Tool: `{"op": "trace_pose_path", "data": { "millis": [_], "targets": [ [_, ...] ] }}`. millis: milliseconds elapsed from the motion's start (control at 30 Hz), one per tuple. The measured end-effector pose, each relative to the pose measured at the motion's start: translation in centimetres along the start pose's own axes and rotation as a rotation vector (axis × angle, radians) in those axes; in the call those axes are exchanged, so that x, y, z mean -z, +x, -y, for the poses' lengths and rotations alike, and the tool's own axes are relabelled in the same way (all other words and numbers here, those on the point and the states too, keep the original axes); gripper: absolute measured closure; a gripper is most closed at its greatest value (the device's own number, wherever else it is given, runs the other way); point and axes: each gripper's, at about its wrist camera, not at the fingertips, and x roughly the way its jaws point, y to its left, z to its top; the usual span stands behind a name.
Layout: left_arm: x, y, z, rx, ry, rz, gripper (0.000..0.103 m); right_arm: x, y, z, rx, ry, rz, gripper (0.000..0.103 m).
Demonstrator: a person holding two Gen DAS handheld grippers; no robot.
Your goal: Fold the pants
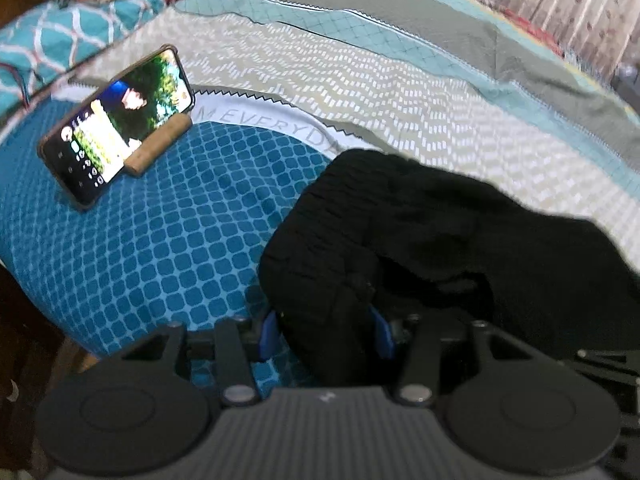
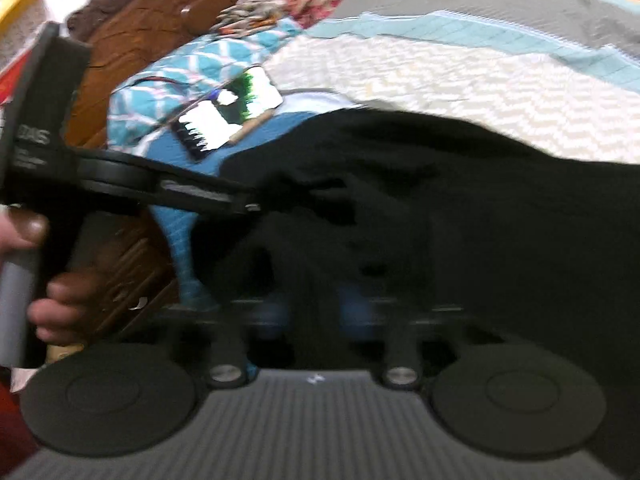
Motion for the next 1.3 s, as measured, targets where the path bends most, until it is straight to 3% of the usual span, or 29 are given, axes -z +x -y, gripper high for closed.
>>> {"op": "trace_pose_path", "data": {
  "millis": [67,133,233,300,367,433,533,700,767,933,1033,1067,1100,1133,1200,1300],
  "targets": [
    [-0.3,-0.5,-0.5,0.061,-0.041,0.001,0.06,-0.7,-1.3,0.4,0.011,0.009,0.065,0.096],
    [-0.5,-1.0,-0.9,0.118,-0.075,0.01,0.06,-1.4,-2.6,-0.1,0.08,-0.06,0.137,0.096],
    [-0.2,-1.1,-0.9,0.109,-0.057,0.026,0.06,-0.7,-3.5,-1.3,0.182,-0.202,0.207,0.096],
    [0.5,-0.4,-1.0,0.069,-0.028,0.007,0.06,0.9,-2.6,-1.7,0.227,-0.339,0.185,0.096],
    [1.6,0.5,-1.4,0.059,-0.021,-0.012,0.057,2.9,-1.4,-1.1,0.187,-0.364,0.092,0.095],
    [2.1,0.5,-1.7,0.059,-0.024,-0.006,0.055,4.2,-0.4,-0.2,0.11,-0.285,0.022,0.095],
    [1.8,-0.8,-1.6,0.045,-0.012,0.001,0.052,3.7,-0.6,1.3,0.069,-0.192,0.039,0.092],
    [0.7,-4.6,-2.9,0.136,-0.095,0.076,0.048,2.8,-2.1,3.1,-0.024,-0.075,0.078,0.078],
    [0.1,-5.7,-2.8,0.137,-0.112,0.112,0.048,3.5,-4.0,3.7,-0.024,-0.027,0.118,0.074],
    [-0.9,-5.7,-1.5,0.107,-0.154,0.141,0.045,5.0,-8.2,7.5,0.037,0.139,0.211,0.073],
    [-1.0,-3.6,-0.6,-0.011,-0.135,0.04,0.046,6.6,-9.5,10.5,0.12,0.276,0.215,0.073],
    [-1.0,-3.1,-0.8,-0.025,-0.148,0.006,0.047,7.7,-9.7,11.8,0.175,0.333,0.182,0.075],
    [-0.8,-3.1,-1.1,-0.015,-0.167,0.001,0.046,8.8,-10.1,13.1,0.215,0.387,0.15,0.088],
    [-0.8,-3.6,-1.5,0.002,-0.193,0.017,0.046,9.8,-10.9,14.3,0.185,0.444,0.169,0.087],
    [-0.9,-5.0,-1.9,0.032,-0.207,0.081,0.045,11.7,-13.6,15.8,0.14,0.568,0.258,0.081],
    [-1.6,-6.4,-1.8,0.035,-0.232,0.156,0.044,14.9,-19.0,17.8,0.248,0.686,0.434,0.076]
  ]
}}
